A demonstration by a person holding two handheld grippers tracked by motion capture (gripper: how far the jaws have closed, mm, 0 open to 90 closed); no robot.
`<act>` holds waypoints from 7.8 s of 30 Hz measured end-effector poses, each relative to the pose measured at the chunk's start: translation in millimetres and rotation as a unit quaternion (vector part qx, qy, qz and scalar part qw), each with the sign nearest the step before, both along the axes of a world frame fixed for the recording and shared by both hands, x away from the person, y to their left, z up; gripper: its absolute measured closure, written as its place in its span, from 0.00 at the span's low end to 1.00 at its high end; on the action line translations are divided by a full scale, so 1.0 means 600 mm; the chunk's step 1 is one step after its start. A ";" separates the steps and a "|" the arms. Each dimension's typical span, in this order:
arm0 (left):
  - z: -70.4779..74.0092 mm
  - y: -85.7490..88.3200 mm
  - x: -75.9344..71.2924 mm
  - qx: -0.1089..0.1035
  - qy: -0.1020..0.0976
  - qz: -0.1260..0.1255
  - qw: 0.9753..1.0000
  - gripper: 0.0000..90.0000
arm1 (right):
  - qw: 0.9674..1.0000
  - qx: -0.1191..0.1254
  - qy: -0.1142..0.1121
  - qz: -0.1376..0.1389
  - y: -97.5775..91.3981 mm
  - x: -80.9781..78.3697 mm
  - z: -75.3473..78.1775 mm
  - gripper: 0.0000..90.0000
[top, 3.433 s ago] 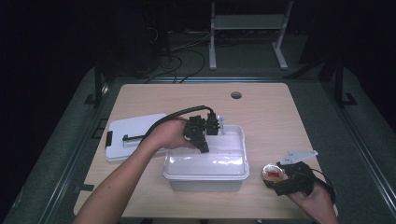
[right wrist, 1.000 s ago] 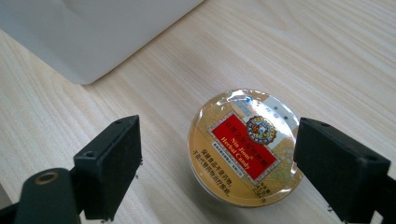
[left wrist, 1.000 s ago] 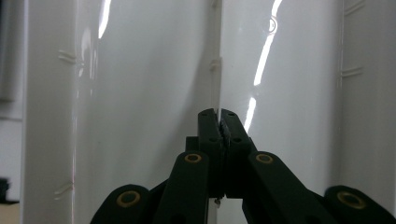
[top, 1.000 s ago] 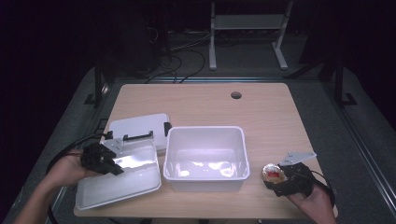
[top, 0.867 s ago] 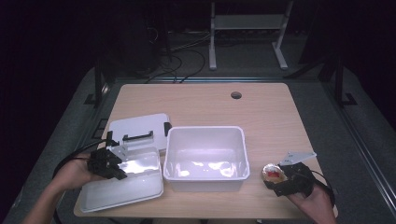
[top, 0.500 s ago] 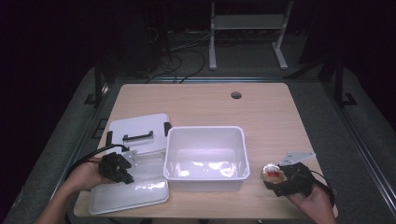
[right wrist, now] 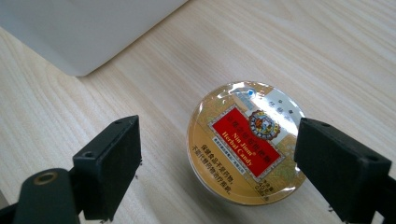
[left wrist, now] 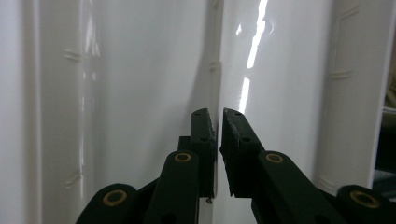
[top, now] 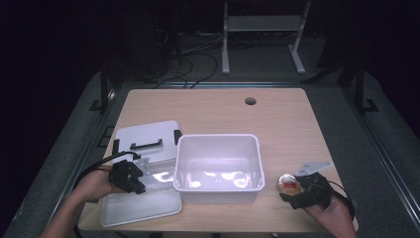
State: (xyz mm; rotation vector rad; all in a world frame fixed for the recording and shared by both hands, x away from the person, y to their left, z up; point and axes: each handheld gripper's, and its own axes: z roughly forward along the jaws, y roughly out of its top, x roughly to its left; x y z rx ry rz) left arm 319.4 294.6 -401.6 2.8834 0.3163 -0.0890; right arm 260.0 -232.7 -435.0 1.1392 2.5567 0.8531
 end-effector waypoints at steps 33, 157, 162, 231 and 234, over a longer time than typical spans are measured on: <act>0.021 0.002 0.005 -0.112 -0.058 0.121 0.985 0.32 | 0.995 -0.082 0.050 0.010 -0.003 0.029 0.001 0.15; 0.006 0.019 -0.013 -0.138 -0.039 0.115 0.983 0.19 | 0.898 -0.299 0.096 0.308 0.312 0.144 0.245 0.22; 0.003 0.021 -0.012 -0.135 -0.037 0.118 0.983 0.19 | 0.894 -0.302 0.099 0.315 0.326 0.148 0.234 0.22; 0.000 0.026 -0.014 -0.135 -0.031 0.125 0.982 0.17 | 0.924 -0.243 0.097 0.279 0.281 0.152 0.225 0.22; 0.000 0.026 -0.013 -0.133 -0.031 0.124 0.983 0.17 | 0.929 -0.237 0.094 0.268 0.260 0.149 0.233 0.22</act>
